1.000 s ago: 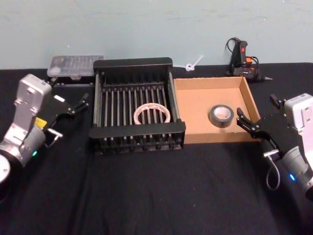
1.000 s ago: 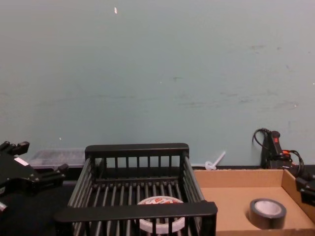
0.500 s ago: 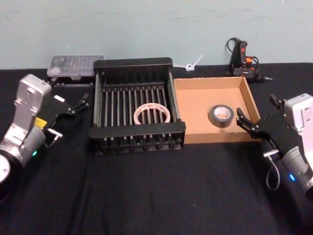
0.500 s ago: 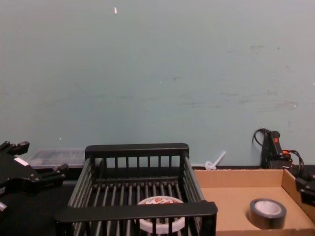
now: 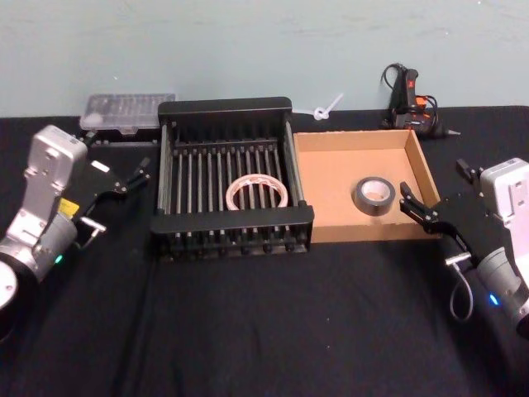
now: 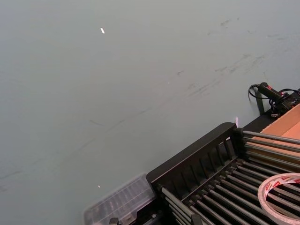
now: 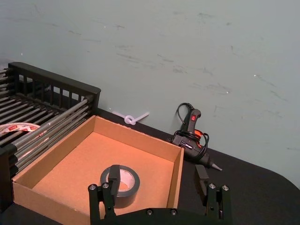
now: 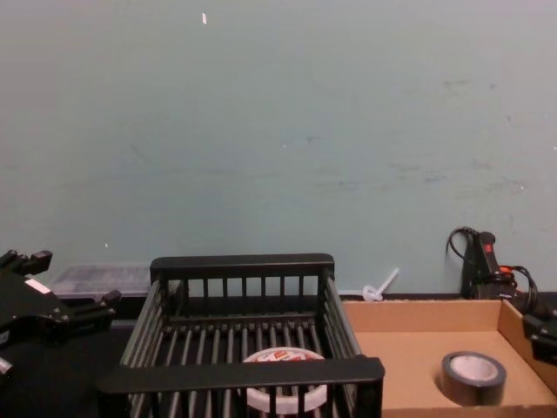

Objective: Pick up the white tape and place it into the black box , Pick up the silver tape and place it into the brown box.

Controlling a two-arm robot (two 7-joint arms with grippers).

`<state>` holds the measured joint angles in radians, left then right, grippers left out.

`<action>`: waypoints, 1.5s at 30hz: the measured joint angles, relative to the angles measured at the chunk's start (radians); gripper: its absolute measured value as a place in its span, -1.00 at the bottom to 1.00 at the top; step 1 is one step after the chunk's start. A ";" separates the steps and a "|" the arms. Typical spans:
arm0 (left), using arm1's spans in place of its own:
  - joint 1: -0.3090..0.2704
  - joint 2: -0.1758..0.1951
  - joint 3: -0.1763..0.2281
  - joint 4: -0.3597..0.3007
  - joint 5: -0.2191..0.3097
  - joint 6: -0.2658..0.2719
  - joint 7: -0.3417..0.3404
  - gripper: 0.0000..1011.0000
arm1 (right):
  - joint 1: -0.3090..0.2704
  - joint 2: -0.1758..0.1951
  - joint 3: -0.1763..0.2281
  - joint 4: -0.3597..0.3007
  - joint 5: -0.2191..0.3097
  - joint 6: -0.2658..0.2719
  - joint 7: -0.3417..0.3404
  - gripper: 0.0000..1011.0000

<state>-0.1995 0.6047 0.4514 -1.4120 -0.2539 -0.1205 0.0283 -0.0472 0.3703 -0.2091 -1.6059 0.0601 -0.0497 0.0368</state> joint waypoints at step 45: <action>0.000 0.000 0.000 0.000 0.000 0.000 0.000 0.98 | 0.000 0.000 0.000 0.000 0.000 0.000 0.000 0.98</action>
<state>-0.1995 0.6047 0.4514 -1.4120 -0.2539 -0.1206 0.0283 -0.0471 0.3703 -0.2091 -1.6060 0.0600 -0.0496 0.0369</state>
